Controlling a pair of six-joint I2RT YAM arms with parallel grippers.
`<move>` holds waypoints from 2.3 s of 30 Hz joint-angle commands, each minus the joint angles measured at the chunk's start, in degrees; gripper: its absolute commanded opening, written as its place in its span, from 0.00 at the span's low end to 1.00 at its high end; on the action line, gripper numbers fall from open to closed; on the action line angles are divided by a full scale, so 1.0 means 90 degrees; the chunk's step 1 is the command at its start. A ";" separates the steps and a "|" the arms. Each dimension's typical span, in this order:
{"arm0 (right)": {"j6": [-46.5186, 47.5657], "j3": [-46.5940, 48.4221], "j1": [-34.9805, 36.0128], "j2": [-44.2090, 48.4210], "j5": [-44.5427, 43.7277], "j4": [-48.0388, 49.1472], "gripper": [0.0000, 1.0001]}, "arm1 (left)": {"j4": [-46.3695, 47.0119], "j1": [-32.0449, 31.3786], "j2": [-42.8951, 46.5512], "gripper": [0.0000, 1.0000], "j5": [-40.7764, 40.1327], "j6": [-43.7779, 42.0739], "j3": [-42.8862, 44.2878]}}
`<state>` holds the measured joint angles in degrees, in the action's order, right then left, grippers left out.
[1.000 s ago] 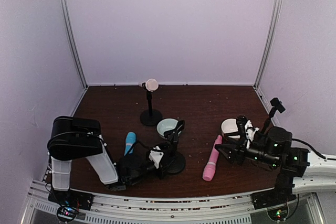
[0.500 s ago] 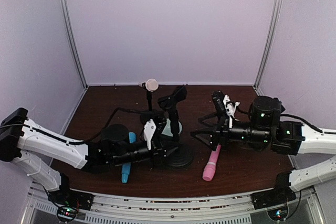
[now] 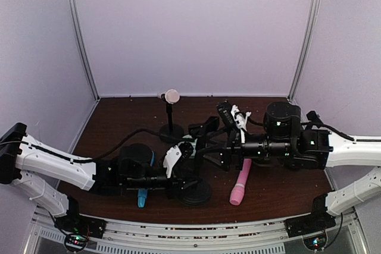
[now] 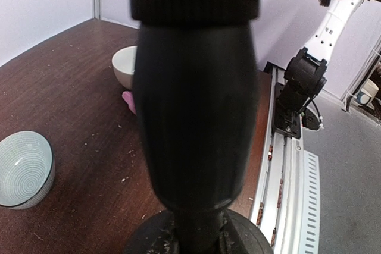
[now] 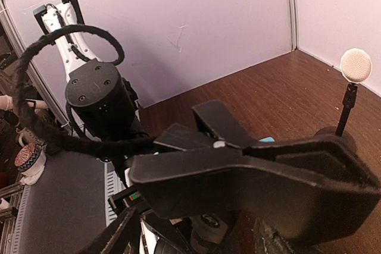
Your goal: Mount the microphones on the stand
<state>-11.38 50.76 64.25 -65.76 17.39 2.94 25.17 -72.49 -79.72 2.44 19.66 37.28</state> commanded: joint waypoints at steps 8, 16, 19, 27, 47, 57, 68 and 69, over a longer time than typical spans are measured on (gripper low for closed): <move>-0.0491 -0.0258 0.0070 -0.0113 -0.0502 0.0422 0.63 | 0.0940 -0.0074 0.0133 0.00 0.0219 0.0115 0.0247; -0.0722 -0.0397 0.0325 -0.0293 -0.0866 0.0676 0.65 | 0.1222 -0.0168 0.0197 0.00 -0.0116 0.0169 0.0279; -0.0745 -0.0336 0.0383 -0.0318 -0.1126 0.0536 0.63 | 0.1279 -0.0192 0.0222 0.00 -0.0235 0.0185 0.0282; -0.0979 -0.0410 0.0405 -0.0169 -0.1499 0.0276 0.61 | 0.1225 -0.0244 0.0259 0.00 -0.0550 0.0242 0.0246; 0.0425 -0.0674 -0.0034 0.0101 0.2537 0.0452 0.06 | 0.1487 -0.0068 0.0513 0.00 0.1009 -0.0965 -0.0151; 0.0166 -0.0863 -0.0405 0.0892 0.0175 0.0002 0.53 | 0.1268 -0.0070 0.0897 0.00 0.0453 -0.0989 -0.0231; -0.0720 -0.0612 0.0485 0.0396 -0.1117 0.0702 0.62 | 0.1332 -0.0142 0.0678 0.00 -0.0714 -0.0433 0.0035; -0.0719 -0.0521 0.0531 0.0296 -0.1210 0.0704 0.62 | 0.1332 -0.0155 0.0637 0.00 -0.0713 -0.0430 0.0064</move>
<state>-16.56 42.94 67.33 -60.23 12.40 6.87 29.95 -73.52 -73.41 -1.58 14.20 34.94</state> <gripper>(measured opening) 0.616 0.161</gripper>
